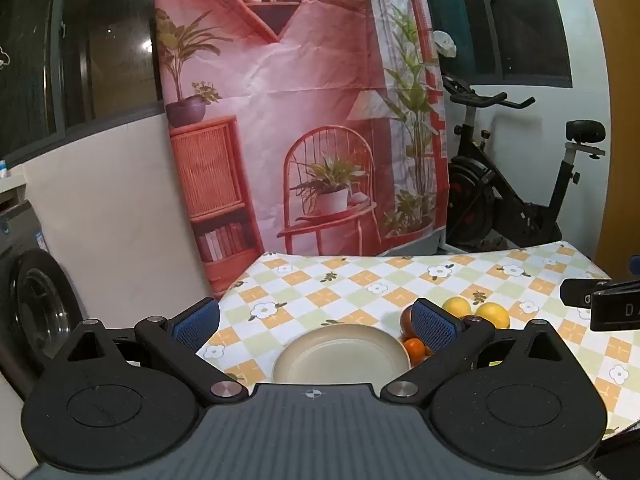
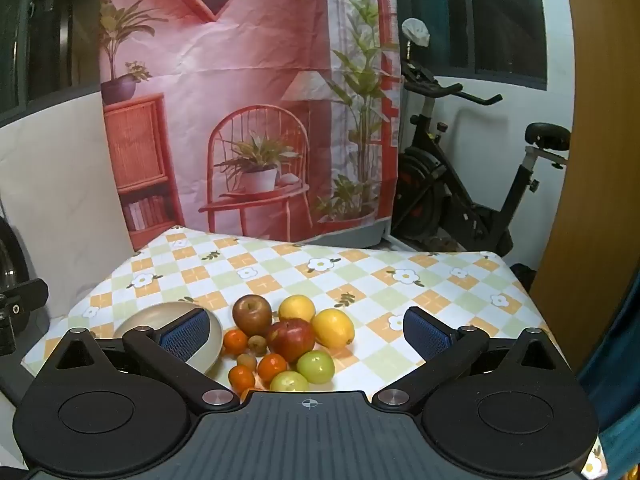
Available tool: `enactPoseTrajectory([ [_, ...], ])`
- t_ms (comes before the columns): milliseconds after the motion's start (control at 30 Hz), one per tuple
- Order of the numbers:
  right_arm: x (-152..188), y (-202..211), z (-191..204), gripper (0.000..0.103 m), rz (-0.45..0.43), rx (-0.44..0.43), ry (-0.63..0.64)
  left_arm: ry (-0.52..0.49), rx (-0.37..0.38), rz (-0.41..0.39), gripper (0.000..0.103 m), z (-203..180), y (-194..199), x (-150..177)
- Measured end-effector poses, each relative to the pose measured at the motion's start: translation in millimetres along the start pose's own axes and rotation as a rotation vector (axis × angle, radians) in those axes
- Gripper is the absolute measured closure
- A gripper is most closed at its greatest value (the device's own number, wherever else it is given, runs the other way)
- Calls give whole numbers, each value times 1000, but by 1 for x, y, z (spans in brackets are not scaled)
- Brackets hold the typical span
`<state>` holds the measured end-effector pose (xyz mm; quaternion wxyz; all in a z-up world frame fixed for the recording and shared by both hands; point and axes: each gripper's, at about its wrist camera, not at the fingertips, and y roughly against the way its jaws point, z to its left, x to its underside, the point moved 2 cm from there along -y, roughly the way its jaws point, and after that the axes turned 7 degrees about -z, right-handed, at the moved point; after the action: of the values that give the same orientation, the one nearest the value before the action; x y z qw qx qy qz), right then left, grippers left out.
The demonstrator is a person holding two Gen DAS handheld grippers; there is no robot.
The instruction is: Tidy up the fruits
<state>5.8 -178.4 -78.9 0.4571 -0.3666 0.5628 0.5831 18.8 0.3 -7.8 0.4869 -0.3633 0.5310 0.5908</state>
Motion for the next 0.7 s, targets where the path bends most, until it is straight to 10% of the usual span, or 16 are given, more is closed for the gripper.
enactPoseTrajectory([
  [700, 3, -4, 2, 0, 13, 10, 12, 1, -13, 8, 0, 1, -2, 1],
])
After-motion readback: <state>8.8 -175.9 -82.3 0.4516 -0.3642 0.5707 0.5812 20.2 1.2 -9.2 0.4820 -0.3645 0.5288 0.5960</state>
